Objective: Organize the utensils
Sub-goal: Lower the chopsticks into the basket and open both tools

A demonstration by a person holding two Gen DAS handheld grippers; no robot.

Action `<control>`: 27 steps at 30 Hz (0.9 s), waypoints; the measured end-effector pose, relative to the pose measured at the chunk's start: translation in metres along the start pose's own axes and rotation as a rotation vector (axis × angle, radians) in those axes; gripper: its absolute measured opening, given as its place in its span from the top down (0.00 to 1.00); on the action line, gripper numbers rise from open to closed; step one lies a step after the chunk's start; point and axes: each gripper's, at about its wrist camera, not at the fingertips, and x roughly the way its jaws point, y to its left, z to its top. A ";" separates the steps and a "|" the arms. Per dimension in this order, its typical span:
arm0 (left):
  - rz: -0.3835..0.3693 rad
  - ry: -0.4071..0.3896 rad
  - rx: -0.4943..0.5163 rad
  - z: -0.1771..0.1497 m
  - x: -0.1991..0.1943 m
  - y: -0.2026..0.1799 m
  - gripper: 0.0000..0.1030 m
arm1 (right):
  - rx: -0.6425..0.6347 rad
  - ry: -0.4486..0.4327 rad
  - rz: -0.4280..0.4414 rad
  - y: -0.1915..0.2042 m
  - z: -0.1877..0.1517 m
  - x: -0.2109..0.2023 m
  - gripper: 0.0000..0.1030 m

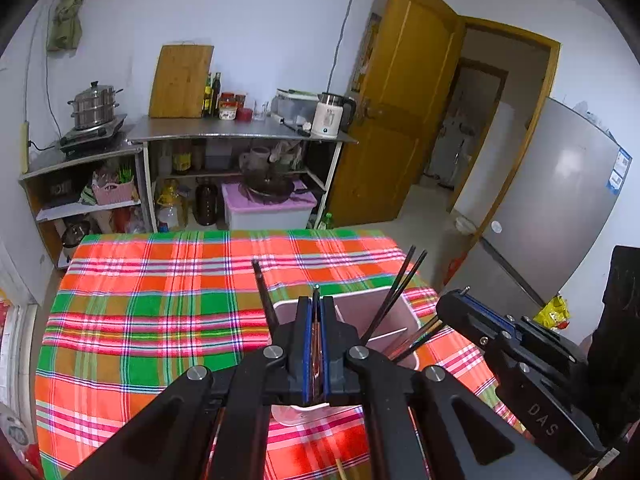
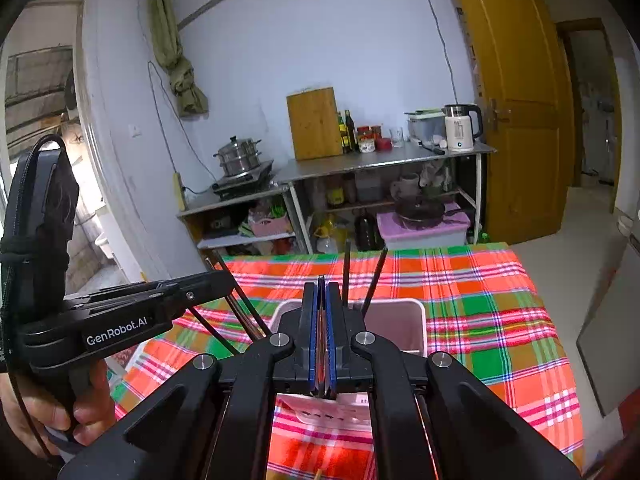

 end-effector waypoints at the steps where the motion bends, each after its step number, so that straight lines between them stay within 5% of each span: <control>1: 0.003 0.005 0.003 -0.001 0.003 0.001 0.96 | -0.003 0.006 -0.003 -0.001 -0.002 0.003 0.97; 17: 0.000 0.048 0.005 -0.017 0.019 0.011 0.96 | 0.014 0.091 0.009 -0.011 -0.020 0.028 0.96; 27: 0.003 -0.020 0.012 -0.010 -0.011 0.006 0.95 | -0.013 0.026 0.019 -0.002 -0.008 0.001 0.96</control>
